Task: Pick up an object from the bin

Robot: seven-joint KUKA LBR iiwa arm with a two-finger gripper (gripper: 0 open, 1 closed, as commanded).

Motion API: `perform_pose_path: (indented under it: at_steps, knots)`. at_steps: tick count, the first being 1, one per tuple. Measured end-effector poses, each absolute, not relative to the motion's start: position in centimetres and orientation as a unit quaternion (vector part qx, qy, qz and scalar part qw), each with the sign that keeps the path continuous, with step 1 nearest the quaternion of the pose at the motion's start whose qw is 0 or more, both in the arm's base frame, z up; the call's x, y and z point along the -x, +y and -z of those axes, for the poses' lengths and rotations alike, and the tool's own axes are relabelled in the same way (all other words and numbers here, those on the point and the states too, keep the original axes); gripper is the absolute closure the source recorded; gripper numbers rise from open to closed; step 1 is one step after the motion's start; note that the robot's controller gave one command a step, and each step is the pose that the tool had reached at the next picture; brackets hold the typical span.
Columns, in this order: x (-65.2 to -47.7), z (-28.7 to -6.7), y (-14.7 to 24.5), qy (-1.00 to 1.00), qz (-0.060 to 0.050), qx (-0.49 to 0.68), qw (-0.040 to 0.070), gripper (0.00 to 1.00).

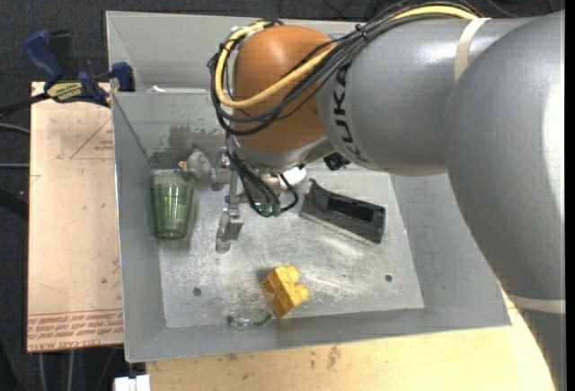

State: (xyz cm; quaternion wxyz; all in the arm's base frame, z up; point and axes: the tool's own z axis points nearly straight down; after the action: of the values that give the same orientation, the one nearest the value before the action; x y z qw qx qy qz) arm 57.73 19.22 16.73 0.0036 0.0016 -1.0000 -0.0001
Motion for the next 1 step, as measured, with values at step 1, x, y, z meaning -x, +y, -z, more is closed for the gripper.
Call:
perform_pose_path:
  at_steps: [1]
  knots:
    - [-57.92,-17.22,19.13,-1.0,0.001,0.0,0.0,0.0]
